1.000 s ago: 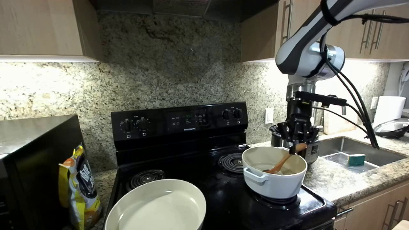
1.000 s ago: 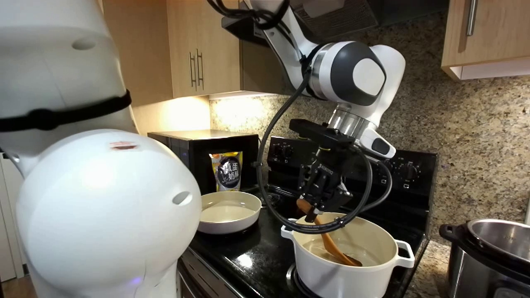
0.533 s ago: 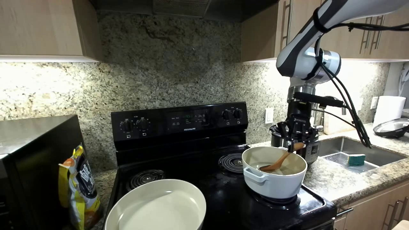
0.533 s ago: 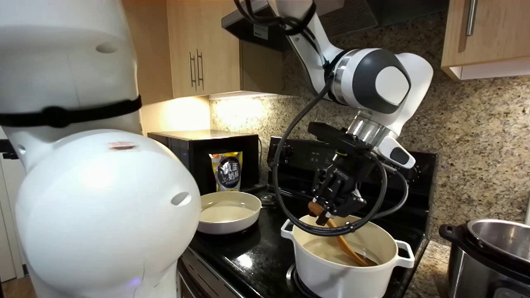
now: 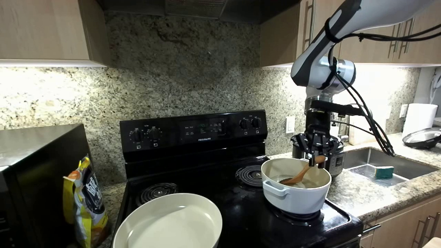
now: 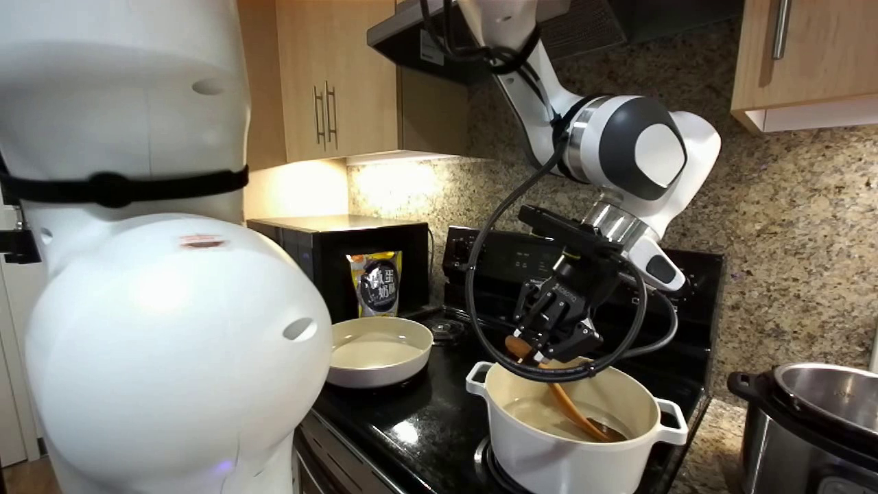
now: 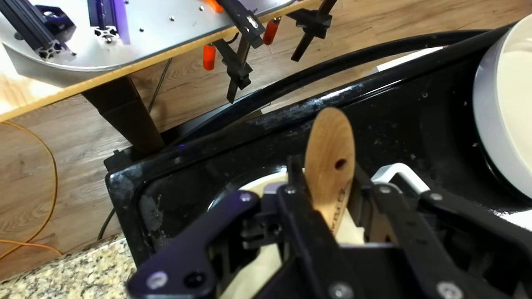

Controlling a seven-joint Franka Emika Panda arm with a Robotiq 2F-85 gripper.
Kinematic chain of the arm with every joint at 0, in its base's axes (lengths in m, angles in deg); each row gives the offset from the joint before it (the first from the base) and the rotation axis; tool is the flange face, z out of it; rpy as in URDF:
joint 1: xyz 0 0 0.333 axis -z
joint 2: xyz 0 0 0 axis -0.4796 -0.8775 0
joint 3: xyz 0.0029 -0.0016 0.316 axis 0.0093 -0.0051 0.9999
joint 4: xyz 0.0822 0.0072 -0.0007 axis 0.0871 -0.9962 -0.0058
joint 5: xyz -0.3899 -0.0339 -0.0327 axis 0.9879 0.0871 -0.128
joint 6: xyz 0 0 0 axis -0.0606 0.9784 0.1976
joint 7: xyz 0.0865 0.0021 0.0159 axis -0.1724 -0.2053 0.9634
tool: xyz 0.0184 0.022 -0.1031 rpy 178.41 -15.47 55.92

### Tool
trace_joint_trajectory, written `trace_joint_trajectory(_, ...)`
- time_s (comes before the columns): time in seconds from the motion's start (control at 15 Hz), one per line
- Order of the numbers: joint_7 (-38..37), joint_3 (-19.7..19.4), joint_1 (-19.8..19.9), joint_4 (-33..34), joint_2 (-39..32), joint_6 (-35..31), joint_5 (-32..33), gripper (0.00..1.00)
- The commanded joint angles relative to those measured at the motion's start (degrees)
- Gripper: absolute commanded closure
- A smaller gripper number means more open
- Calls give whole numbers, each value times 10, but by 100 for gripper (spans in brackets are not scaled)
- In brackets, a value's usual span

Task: Pick up the cooking stick and stir in the pot

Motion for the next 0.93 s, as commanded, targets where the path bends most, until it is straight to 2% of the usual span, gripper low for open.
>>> trace_joint_trajectory(0.0, 17, 16, -1, 6, -11, 5, 13, 90)
trace_joint_trajectory(0.4, -7, 50, -20, -26, 24, -11, 70, 90)
trace_joint_trajectory(0.87, -50, 71, -25, -85, 99, -31, 90, 90)
